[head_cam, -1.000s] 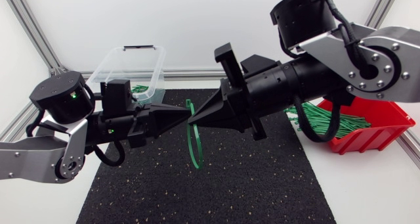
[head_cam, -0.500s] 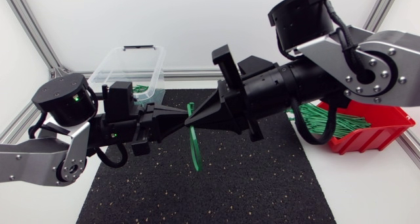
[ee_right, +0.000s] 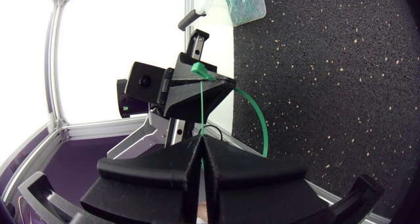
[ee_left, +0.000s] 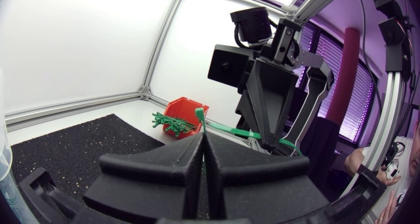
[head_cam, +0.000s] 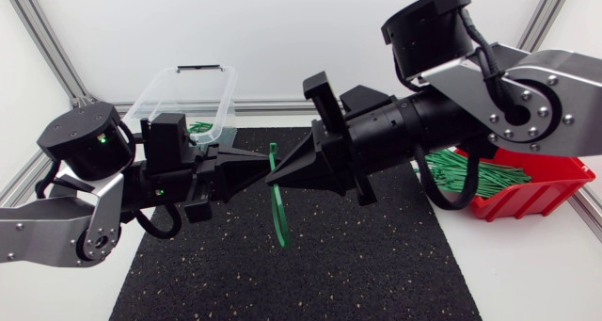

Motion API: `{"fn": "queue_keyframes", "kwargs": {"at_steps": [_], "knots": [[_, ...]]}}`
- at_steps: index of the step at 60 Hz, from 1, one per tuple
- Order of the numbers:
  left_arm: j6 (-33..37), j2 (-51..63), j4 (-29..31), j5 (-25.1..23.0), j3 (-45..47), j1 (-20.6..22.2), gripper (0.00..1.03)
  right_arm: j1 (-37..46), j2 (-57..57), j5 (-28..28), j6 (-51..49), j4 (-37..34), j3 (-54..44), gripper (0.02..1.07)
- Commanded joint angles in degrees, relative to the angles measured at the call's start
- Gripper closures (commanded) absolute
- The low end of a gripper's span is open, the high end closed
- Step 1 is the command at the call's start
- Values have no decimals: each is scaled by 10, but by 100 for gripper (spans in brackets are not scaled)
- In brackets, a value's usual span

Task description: Take a green cable tie from the red box, thread the tail through the head to close it, then place it in the transparent bin on the left.

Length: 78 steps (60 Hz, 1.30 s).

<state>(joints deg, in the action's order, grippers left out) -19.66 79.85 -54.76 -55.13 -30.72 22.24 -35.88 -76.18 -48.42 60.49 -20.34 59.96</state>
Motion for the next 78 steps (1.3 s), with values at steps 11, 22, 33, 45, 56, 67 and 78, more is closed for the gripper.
{"fn": "queue_keyframes", "kwargs": {"at_steps": [11,22,33,45,56,67,78], "knots": [[-8,-9,-10,2,8,-4,100,7,8,-4,22,10,-16,102],[-8,-9,-10,2,9,-4,100,5,9,0,46,36,-32,102],[-8,-10,-10,1,8,-5,100,-7,19,4,54,49,-34,102],[-8,-9,-10,1,9,-8,100,-6,32,12,69,62,-41,102],[-8,-9,-10,1,9,-6,100,-5,35,14,76,73,-50,102],[-8,-15,-10,1,13,-5,100,-6,35,18,79,78,-50,102],[-8,-24,-10,1,17,-2,100,-5,33,18,80,81,-51,102]]}}
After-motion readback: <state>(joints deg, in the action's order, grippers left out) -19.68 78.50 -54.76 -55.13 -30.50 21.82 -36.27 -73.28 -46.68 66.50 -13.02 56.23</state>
